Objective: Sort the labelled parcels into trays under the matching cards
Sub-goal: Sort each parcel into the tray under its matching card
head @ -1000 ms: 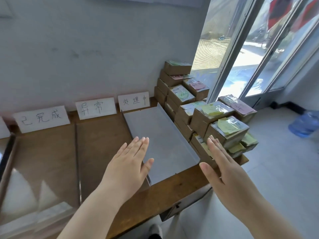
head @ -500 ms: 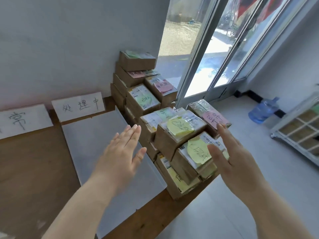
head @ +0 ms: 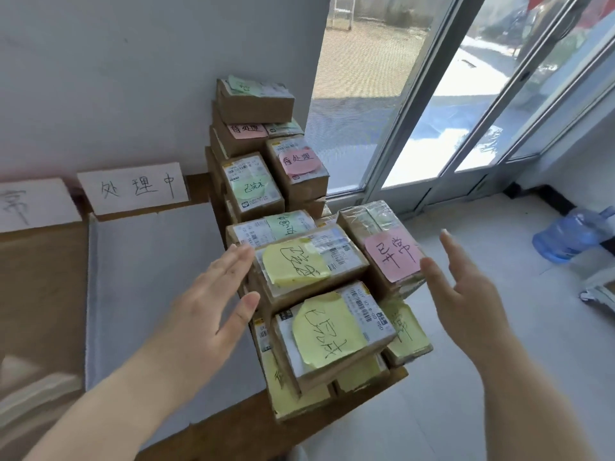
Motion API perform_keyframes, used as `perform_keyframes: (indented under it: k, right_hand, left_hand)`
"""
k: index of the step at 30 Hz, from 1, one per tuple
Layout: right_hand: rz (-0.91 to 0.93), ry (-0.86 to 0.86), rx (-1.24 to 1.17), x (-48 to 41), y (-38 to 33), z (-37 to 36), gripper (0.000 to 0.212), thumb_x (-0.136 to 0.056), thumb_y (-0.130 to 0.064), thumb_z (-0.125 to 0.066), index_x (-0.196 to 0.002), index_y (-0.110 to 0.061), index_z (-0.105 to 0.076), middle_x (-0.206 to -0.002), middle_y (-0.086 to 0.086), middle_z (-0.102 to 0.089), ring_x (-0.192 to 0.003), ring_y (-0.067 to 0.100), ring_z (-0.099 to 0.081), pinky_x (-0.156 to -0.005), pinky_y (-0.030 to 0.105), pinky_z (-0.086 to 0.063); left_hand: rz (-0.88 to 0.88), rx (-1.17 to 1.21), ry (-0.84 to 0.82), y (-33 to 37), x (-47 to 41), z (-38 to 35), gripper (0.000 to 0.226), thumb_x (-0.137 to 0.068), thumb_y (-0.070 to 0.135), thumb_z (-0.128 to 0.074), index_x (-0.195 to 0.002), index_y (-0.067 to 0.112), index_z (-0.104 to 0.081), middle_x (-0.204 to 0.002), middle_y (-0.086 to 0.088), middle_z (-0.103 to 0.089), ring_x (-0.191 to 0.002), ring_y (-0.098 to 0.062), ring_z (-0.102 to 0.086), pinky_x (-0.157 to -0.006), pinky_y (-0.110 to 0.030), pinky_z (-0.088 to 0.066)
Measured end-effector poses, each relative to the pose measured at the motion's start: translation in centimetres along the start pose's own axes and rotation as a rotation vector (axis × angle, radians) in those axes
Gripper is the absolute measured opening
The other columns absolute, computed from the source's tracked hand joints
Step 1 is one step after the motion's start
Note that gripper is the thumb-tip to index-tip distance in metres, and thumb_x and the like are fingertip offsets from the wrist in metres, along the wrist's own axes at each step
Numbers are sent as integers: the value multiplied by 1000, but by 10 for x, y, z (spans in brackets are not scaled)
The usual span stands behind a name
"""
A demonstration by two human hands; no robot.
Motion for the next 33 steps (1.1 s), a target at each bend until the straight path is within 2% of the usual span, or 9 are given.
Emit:
perform_keyframes:
  k: [3,6,13,16,21,24,27,29,33]
  right_hand:
    - [62,-116,15,-15,11,-5,64,-94,-37,-51,-150,-26,-22,-151,-2,-35,-127,15,-40,-96,30,-34]
    - [134,-175,35,-22,23,-9,76,-88,-41,-59,-150,-26,-18,-157,-9,-19,-143,11,-20,-112,35,-25]
    - [224,-201,166,-23,36,-18,96,-72,-66,-61,-148,-40,-10,-158,-16,7,-146,9,3,-116,42,-22]
    - [253,-201,204,-24,31,-21,98,-69,-70,-61,-147,-43,-8,-158,-13,7,-146,13,0,-113,40,-24]
    - [266,-202,259,-25,24,-24,97,-70,-71,-59,-145,-43,-3,-158,-13,3,-144,15,-9,-106,37,-34]
    - [270,-184,285,-26,23,-25,96,-73,-69,-58,-144,-43,1,-157,-12,2,-143,17,-13,-98,37,-41]
    - [265,-171,273,-27,24,-26,93,-76,-66,-58,-143,-43,2,-157,-10,1,-141,19,-15,-97,38,-43]
    - [261,-150,238,-27,26,-27,91,-76,-62,-60,-144,-43,-1,-156,-8,-3,-140,20,-17,-97,39,-43]
    - [271,-71,158,-28,29,-26,88,-77,-54,-64,-146,-40,-11,-155,-5,-14,-137,22,-22,-98,38,-40]
  left_hand:
    - [42,-28,66,17,1,-14,51,-90,67,-20,-137,54,-6,-139,46,3,-130,27,5,-101,2,-1]
    - [86,-60,130,32,1,-24,50,-94,58,-26,-137,49,-3,-138,43,5,-130,26,7,-99,5,2]
    - [184,-122,236,54,10,-31,52,-90,56,-28,-135,52,-2,-140,43,5,-131,25,7,-94,5,-5]
    - [203,-195,259,59,11,-33,53,-92,57,-26,-138,49,-1,-149,32,2,-140,10,2,-106,-13,-10]
    - [231,-237,262,68,9,-34,54,-92,57,-25,-138,50,3,-150,30,4,-143,2,0,-110,-21,-14]
    - [222,-296,255,70,9,-33,56,-89,66,-17,-138,50,6,-150,30,6,-141,7,5,-108,-15,-5]
    - [238,-310,252,73,8,-31,58,-87,61,-18,-138,49,6,-147,32,9,-140,9,7,-106,-13,-3]
    - [245,-317,249,75,8,-31,58,-87,62,-17,-137,49,8,-147,32,10,-140,8,7,-107,-14,-3]
    - [247,-337,221,77,8,-30,60,-83,67,-8,-137,49,9,-142,37,15,-130,23,19,-101,-4,7]
Point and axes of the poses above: each hand's wrist, its own x-axis away from the middle knuckle, its own z-axis out of the back of the hand, y = z × x, the point moved 3 cm from there along -x, towards the middle knuckle
